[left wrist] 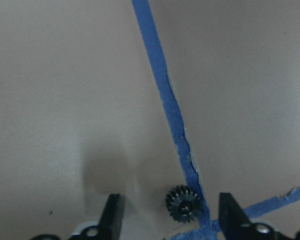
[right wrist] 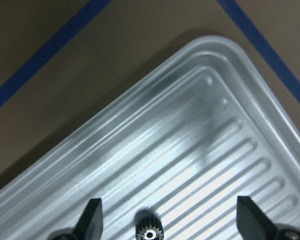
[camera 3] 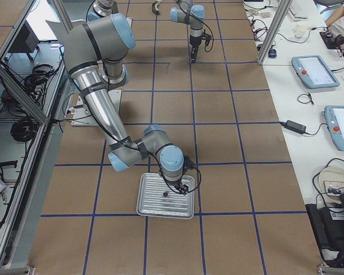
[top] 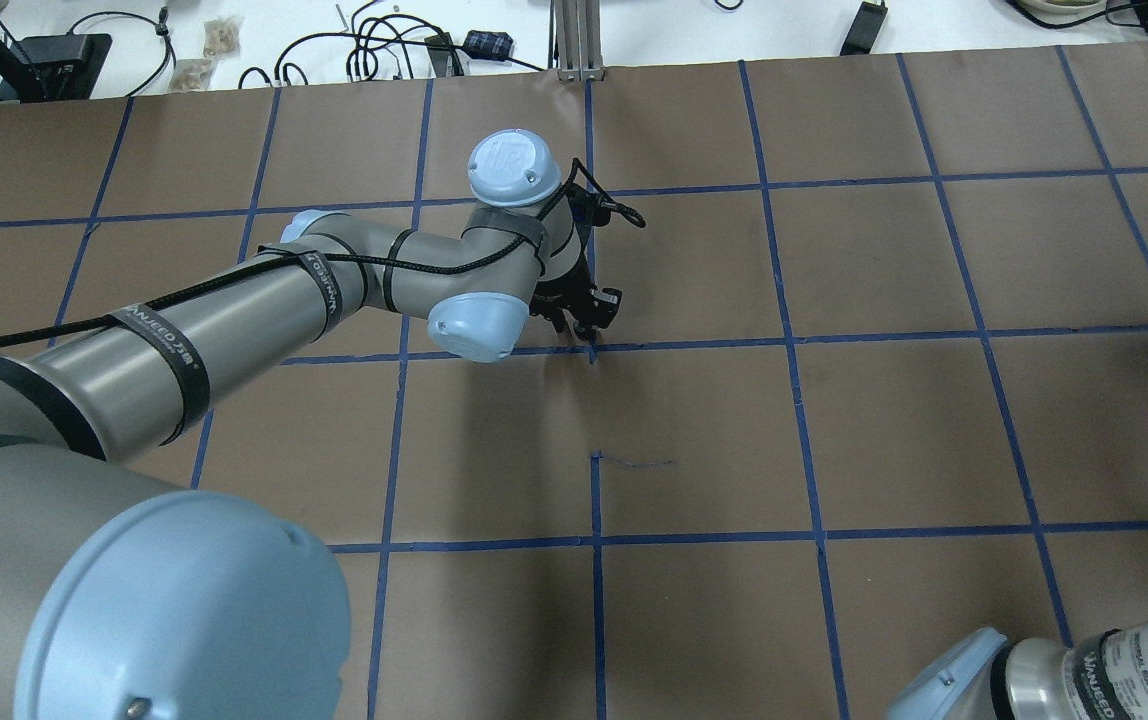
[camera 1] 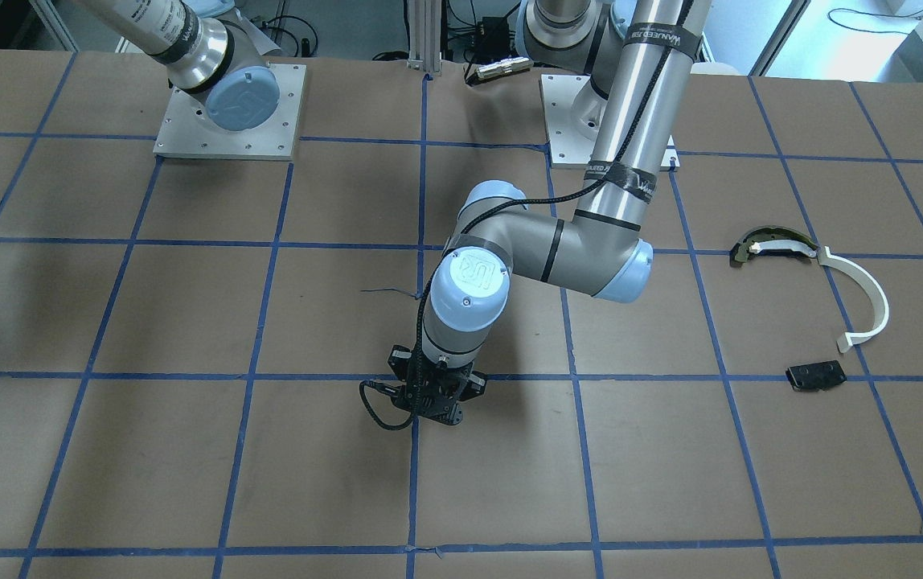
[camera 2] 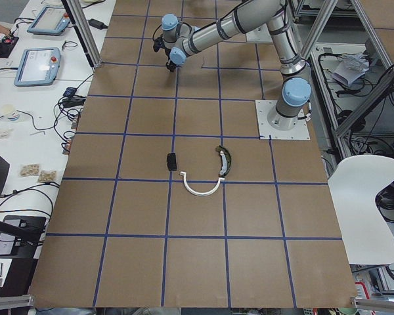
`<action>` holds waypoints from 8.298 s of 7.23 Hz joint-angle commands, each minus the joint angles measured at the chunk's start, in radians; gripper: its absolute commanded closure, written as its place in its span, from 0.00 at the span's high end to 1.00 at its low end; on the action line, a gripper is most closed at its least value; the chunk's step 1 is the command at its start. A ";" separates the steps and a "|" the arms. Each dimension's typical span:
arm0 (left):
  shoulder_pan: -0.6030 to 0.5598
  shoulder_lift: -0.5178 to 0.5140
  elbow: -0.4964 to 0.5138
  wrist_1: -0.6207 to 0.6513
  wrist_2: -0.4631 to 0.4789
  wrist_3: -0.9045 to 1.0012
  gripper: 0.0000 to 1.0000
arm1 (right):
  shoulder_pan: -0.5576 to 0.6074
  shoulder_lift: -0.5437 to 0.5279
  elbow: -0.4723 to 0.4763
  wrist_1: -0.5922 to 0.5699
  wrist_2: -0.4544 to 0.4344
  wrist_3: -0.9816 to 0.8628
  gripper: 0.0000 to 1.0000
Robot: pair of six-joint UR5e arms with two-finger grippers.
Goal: Place bearing gear from tray to pile
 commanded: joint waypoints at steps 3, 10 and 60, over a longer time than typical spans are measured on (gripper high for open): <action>0.013 0.047 0.023 -0.071 0.013 0.007 0.00 | -0.043 0.026 0.023 -0.043 -0.010 0.004 0.94; 0.620 0.243 -0.080 -0.242 0.093 0.348 0.00 | -0.049 0.019 0.031 -0.037 -0.014 0.011 0.18; 0.070 0.122 -0.180 -0.102 0.078 0.022 0.00 | 1.149 -0.468 -0.231 0.754 -0.033 1.982 1.00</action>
